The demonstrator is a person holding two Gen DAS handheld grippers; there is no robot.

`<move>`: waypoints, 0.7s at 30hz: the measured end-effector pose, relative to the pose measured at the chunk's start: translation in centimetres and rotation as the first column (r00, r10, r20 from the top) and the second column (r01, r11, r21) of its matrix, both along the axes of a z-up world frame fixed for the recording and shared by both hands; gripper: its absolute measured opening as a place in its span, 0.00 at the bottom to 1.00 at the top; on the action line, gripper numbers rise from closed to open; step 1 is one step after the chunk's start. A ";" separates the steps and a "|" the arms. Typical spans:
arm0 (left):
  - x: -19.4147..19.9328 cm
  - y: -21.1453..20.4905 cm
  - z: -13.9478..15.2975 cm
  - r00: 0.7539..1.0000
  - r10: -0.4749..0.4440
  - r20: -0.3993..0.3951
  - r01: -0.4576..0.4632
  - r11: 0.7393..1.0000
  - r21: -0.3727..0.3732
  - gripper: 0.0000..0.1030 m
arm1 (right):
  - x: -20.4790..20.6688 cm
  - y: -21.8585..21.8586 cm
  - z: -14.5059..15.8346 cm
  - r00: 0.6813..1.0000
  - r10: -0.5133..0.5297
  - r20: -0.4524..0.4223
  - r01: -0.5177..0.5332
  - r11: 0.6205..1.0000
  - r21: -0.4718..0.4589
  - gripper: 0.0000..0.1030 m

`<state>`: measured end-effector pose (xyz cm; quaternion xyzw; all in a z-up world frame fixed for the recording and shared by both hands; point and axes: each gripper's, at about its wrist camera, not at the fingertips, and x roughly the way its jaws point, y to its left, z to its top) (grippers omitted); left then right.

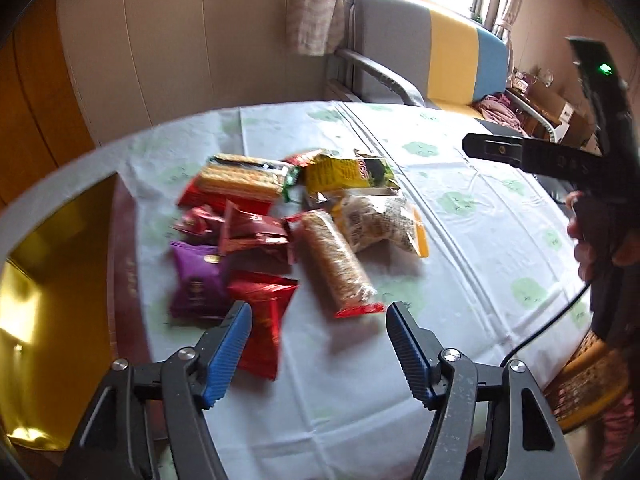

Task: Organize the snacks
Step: 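Grasp the long clear grain bar with the left gripper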

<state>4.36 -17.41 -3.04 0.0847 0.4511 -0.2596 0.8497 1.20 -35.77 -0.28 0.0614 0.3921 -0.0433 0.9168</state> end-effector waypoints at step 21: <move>2.2 -1.0 -3.4 0.992 0.025 -0.126 -0.032 0.998 -0.054 0.28 | 0.8 2.3 -2.2 0.986 0.107 -0.126 -0.113 0.993 -0.041 0.55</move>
